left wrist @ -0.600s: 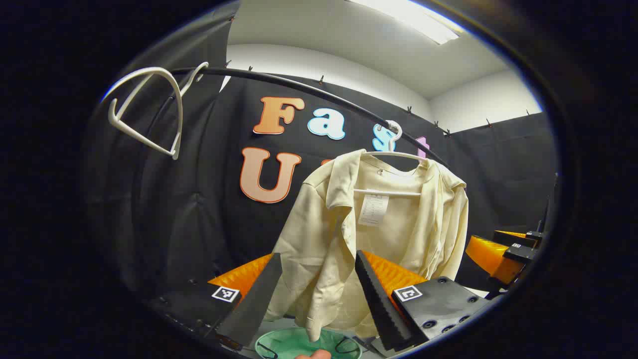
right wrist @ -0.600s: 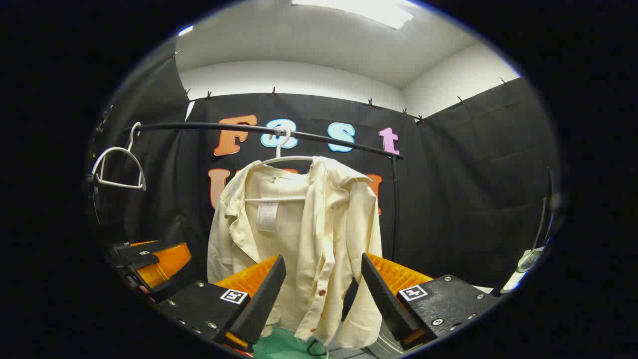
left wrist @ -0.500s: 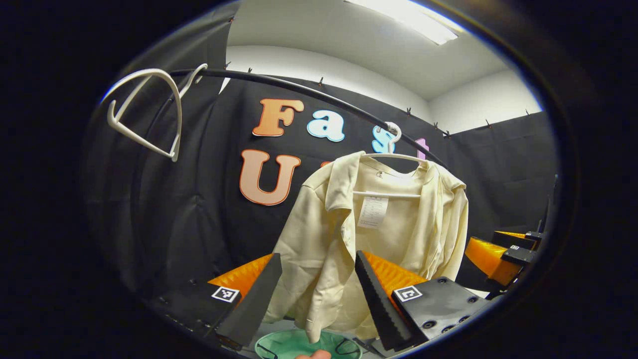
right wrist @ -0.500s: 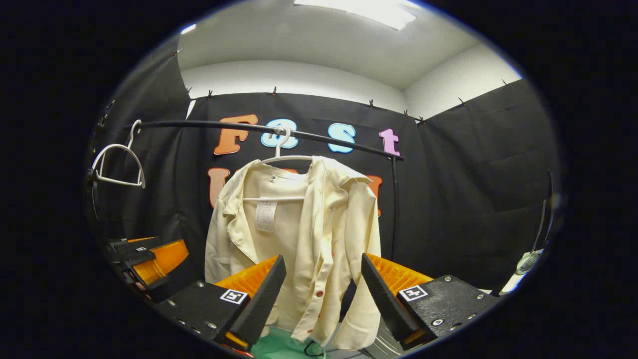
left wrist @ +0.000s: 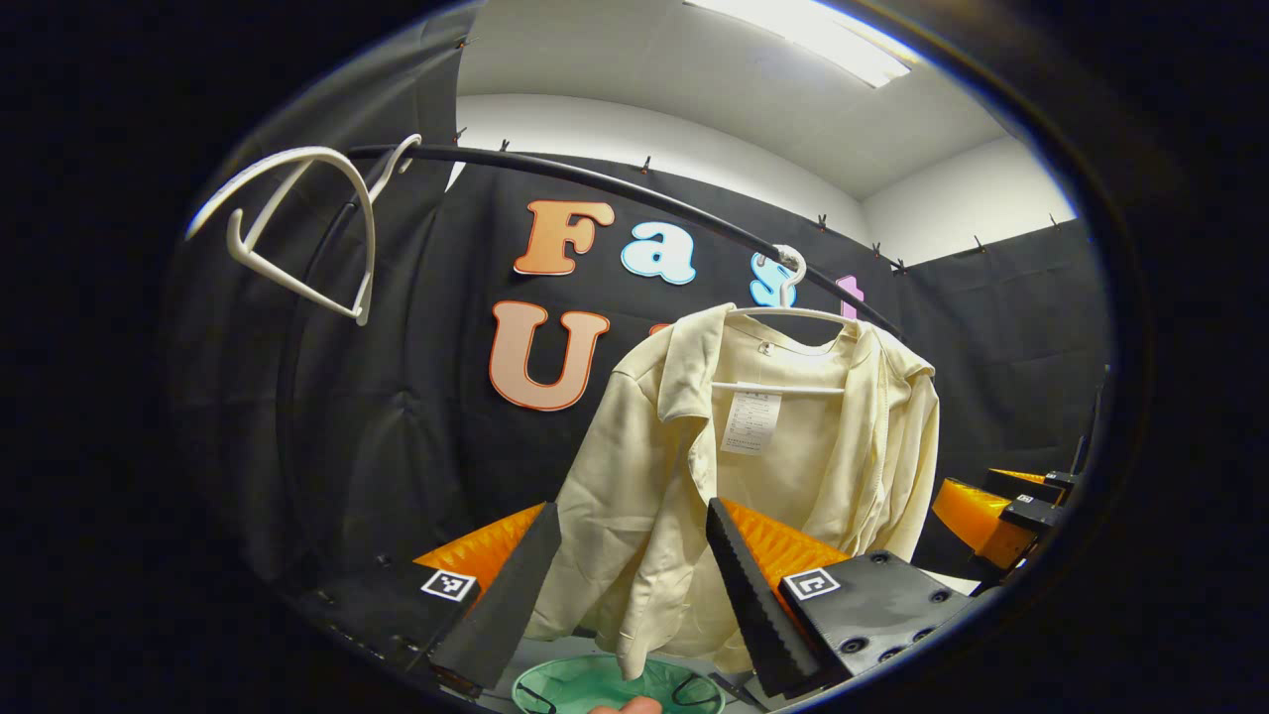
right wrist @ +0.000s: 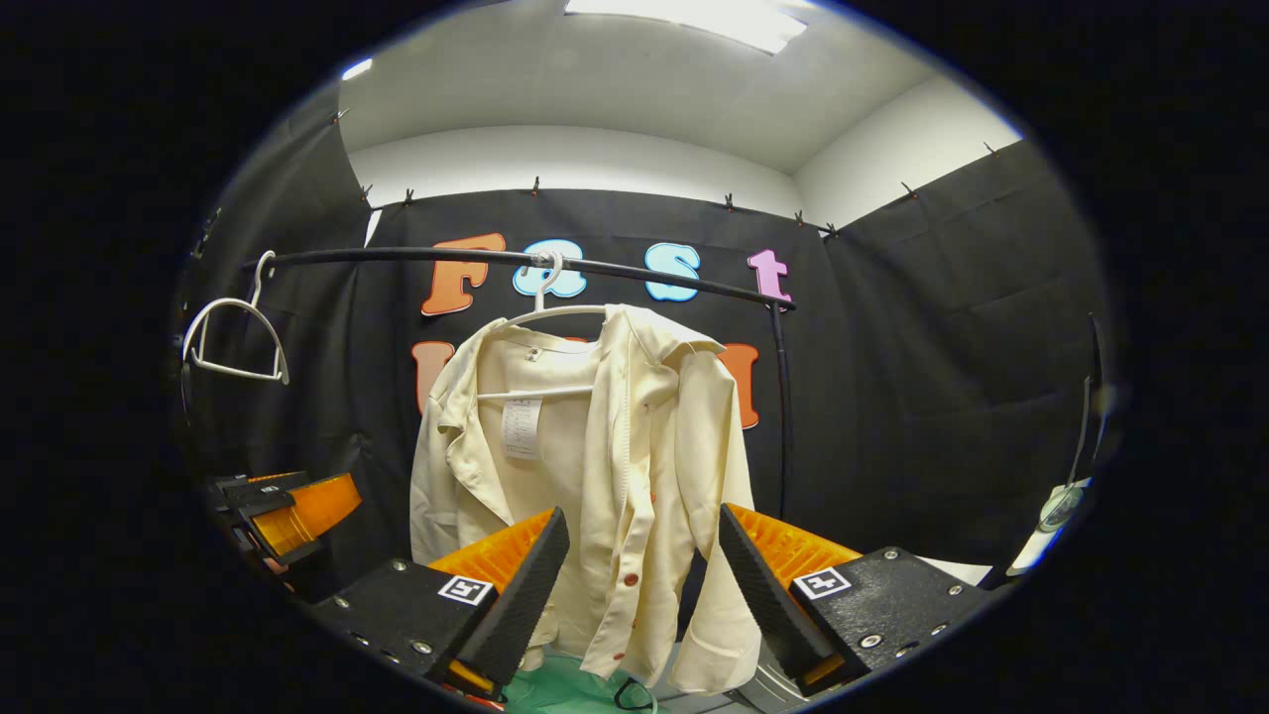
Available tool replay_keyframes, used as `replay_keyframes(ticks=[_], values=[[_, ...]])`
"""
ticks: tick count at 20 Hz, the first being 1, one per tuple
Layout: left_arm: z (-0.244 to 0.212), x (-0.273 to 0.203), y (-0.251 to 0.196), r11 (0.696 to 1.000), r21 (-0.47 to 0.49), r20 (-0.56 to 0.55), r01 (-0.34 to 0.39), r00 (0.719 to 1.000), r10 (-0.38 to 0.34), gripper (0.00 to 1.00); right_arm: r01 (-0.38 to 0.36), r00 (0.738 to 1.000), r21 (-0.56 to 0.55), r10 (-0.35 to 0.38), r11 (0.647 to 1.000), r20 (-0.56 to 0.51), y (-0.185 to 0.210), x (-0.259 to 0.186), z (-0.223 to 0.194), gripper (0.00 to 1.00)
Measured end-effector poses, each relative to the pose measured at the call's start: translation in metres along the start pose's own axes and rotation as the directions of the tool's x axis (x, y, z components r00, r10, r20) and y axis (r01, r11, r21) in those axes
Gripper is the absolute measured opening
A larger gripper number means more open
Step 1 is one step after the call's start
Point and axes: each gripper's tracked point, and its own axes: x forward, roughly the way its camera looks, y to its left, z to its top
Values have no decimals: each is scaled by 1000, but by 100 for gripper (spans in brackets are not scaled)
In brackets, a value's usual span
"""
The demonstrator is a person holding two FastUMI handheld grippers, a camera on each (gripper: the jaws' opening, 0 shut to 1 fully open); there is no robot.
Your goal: Grasp the clothes on the hanger with both hands and then place them into the laundry hamper below.
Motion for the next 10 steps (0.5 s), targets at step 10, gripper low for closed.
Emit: replay_keyframes(ticks=[10], values=[[-3, -3, 8, 999, 36, -7, -14, 1000, 15, 96, -46, 998, 9, 46, 999, -46, 21, 56, -23, 95]])
